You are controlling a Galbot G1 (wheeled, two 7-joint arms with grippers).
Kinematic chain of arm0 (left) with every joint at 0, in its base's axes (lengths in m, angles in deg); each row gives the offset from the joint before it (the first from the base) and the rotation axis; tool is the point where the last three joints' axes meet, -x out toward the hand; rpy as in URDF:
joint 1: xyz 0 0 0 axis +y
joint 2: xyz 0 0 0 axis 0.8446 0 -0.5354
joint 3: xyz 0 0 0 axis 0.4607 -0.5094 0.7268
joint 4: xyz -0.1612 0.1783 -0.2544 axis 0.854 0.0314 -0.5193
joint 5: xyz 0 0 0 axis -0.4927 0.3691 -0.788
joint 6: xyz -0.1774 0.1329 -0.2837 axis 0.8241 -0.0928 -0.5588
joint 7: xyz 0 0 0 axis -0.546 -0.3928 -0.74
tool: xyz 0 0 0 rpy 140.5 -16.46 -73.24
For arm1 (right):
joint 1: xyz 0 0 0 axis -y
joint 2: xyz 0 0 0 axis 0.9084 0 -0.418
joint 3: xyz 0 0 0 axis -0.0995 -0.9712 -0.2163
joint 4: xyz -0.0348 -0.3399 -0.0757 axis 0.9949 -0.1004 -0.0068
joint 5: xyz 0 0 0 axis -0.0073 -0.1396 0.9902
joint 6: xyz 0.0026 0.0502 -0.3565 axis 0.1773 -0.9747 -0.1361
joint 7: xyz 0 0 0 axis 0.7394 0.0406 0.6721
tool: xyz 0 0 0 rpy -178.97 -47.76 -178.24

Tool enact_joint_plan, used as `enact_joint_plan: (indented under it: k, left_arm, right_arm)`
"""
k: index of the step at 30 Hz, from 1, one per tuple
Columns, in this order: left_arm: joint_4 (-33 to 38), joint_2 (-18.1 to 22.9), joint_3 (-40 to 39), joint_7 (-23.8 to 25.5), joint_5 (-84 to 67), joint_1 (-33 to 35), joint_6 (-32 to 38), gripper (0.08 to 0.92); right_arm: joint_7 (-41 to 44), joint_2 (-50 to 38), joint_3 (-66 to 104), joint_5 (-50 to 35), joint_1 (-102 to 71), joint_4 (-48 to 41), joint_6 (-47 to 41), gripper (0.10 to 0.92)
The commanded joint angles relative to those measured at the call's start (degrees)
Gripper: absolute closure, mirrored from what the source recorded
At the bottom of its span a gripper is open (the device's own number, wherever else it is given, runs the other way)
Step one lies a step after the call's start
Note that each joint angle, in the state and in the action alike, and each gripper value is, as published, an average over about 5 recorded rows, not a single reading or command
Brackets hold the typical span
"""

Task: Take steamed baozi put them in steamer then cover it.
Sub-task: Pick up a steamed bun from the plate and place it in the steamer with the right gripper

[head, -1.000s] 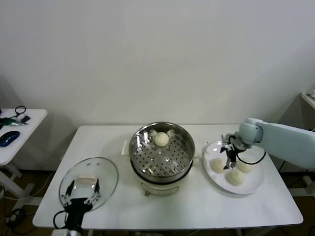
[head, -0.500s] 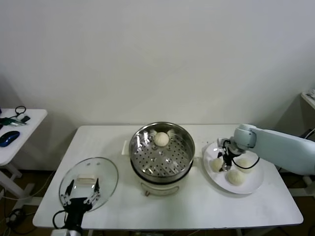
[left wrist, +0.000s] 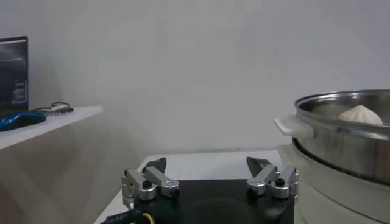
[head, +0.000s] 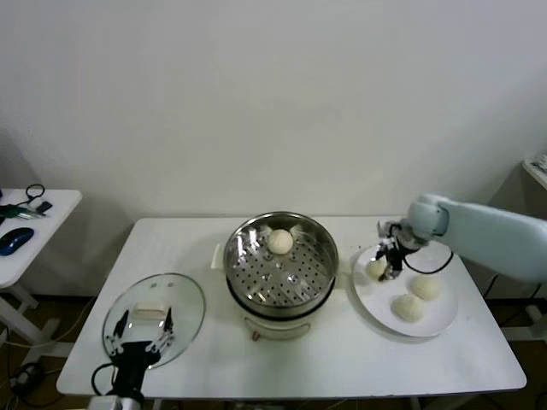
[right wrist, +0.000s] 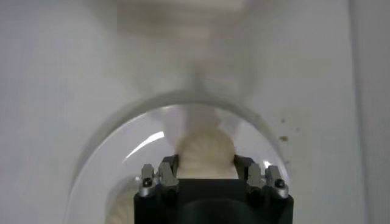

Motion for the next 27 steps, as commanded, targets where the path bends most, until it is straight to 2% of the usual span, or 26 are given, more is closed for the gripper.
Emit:
enact_joint_plan:
  k: [1, 8, 12, 18, 27]
  left_arm:
    - [0.19, -0.25, -0.12, 0.15, 0.03, -0.30, -0.45, 0.177]
    - [0.37, -0.52, -0.12, 0.21, -0.12, -0.33, -0.60, 0.177]
    - [0.68, -0.58, -0.02, 0.16, -0.30, -0.07, -0.55, 0.177]
    - [1.08, -0.33, -0.11, 0.14, -0.26, 0.33, -0.60, 0.177]
    - [0.83, -0.10, -0.35, 0.09, 0.17, 0.76, -0.44, 0.177]
  right_arm:
    - [4.57, 4.83, -10.37, -11.86, 27.13, 4.66, 1.27, 0.393]
    - [-6.83, 12.90, 0.07, -27.04, 28.55, 19.91, -10.72, 0.397]
    - [-13.90, 18.07, 4.33, -31.41, 21.73, 23.92, -16.08, 0.397]
    - [-18.35, 22.20, 4.91, -28.64, 10.73, 22.48, -18.90, 0.397]
    - [-19.48, 24.53, 5.14, -20.20, -1.24, 14.06, -19.21, 0.397]
